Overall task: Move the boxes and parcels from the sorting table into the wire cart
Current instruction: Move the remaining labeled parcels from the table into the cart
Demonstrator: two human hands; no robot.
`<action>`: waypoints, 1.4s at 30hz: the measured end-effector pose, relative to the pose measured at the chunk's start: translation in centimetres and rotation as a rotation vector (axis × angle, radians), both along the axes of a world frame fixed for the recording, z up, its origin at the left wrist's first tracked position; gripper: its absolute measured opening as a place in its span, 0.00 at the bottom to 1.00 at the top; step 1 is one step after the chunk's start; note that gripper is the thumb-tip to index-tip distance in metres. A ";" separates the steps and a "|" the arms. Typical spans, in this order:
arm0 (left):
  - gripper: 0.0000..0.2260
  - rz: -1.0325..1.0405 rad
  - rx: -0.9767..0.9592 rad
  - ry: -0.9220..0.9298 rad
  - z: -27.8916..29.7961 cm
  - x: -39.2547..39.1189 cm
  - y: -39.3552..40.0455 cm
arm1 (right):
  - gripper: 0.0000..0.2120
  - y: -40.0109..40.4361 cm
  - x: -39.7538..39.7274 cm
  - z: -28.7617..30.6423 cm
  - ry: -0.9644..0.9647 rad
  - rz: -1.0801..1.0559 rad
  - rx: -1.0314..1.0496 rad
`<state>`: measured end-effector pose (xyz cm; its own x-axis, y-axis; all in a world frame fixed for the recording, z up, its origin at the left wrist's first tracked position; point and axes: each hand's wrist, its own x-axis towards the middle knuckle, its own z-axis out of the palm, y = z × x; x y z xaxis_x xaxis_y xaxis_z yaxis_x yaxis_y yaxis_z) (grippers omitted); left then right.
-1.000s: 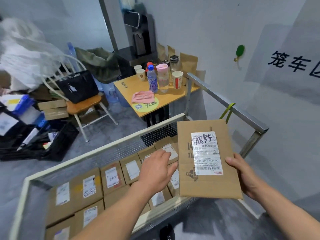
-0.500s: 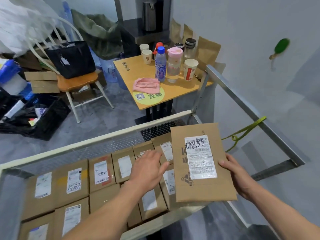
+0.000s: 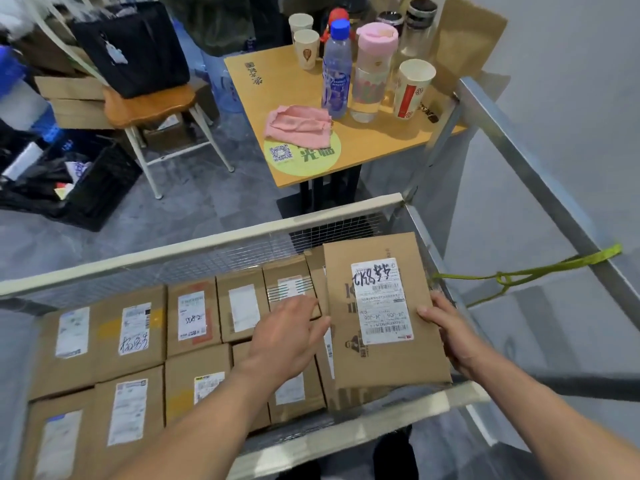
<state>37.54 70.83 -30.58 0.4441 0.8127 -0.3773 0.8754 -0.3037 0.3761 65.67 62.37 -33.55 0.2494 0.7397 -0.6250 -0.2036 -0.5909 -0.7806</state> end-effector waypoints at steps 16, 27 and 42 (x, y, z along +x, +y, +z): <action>0.20 0.218 -0.249 -0.043 -13.5 6.7 -2.7 | 0.35 0.3 5.6 -11.4 0.070 0.050 -0.101; 0.15 0.191 -0.304 -0.226 -18.1 10.5 -5.2 | 0.50 -2.7 8.4 -15.6 0.073 -0.033 -0.208; 0.12 0.242 -0.554 -0.200 -22.5 14.0 -4.1 | 0.13 -1.3 9.1 -17.8 0.003 -0.023 -0.445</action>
<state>51.54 66.70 -53.05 0.3773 0.6068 -0.6996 0.7918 0.1805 0.5836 74.74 61.08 -51.31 0.2608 0.3926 -0.8819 -0.2225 -0.8645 -0.4507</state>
